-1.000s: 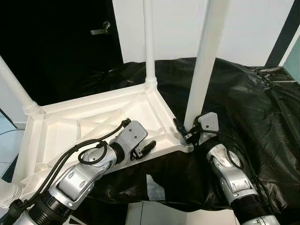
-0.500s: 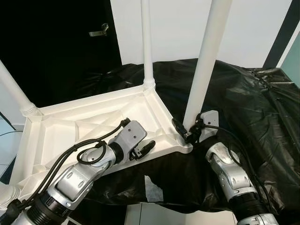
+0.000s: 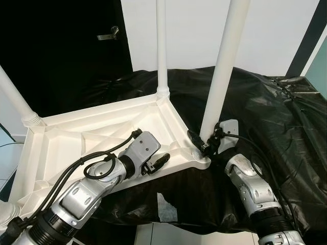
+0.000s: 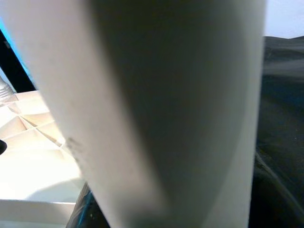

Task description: Building children table

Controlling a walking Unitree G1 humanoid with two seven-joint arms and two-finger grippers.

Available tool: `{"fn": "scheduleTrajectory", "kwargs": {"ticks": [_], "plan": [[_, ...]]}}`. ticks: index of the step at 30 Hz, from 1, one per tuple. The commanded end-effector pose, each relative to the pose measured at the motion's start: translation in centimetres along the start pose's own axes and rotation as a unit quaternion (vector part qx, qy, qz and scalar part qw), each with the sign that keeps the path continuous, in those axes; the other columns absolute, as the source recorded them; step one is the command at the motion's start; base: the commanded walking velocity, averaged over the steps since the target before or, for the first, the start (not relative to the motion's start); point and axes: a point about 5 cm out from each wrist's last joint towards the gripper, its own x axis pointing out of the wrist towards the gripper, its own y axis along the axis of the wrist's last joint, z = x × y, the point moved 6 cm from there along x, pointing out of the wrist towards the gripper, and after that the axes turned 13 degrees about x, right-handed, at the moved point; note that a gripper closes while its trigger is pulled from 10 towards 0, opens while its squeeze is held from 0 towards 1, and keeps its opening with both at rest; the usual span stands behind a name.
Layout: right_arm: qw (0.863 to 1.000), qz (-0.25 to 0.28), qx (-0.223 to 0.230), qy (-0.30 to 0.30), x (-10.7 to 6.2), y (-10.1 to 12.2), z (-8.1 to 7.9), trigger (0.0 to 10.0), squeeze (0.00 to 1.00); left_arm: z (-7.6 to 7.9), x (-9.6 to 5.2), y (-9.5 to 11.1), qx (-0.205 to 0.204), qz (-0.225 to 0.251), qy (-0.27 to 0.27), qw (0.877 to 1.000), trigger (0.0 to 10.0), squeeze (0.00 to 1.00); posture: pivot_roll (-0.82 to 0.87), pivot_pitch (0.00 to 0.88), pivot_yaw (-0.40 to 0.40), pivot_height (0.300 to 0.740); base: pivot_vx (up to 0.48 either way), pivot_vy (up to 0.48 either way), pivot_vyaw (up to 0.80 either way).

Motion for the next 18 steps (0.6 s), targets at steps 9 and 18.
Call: {"fn": "scheduleTrajectory", "kwargs": {"ticks": [9, 18], "plan": [[0.982, 0.021, 0.015, -0.186, -1.1, -2.8, 0.5, 10.0, 0.00, 1.7, -0.3, 0.7, 0.008, 0.021, -0.089, 0.996, 10.0, 0.00, 0.08, 0.000, 0.047, 0.740, 0.000, 0.000, 0.00], [0.987, 0.043, 0.021, -0.154, -1.3, -1.9, 0.3, 10.0, 0.44, 1.9, 0.0, 0.9, 0.010, 0.023, -0.090, 0.996, 10.0, 0.00, 0.08, 0.000, 0.045, 0.740, 0.000, 0.000, 0.00]]}}
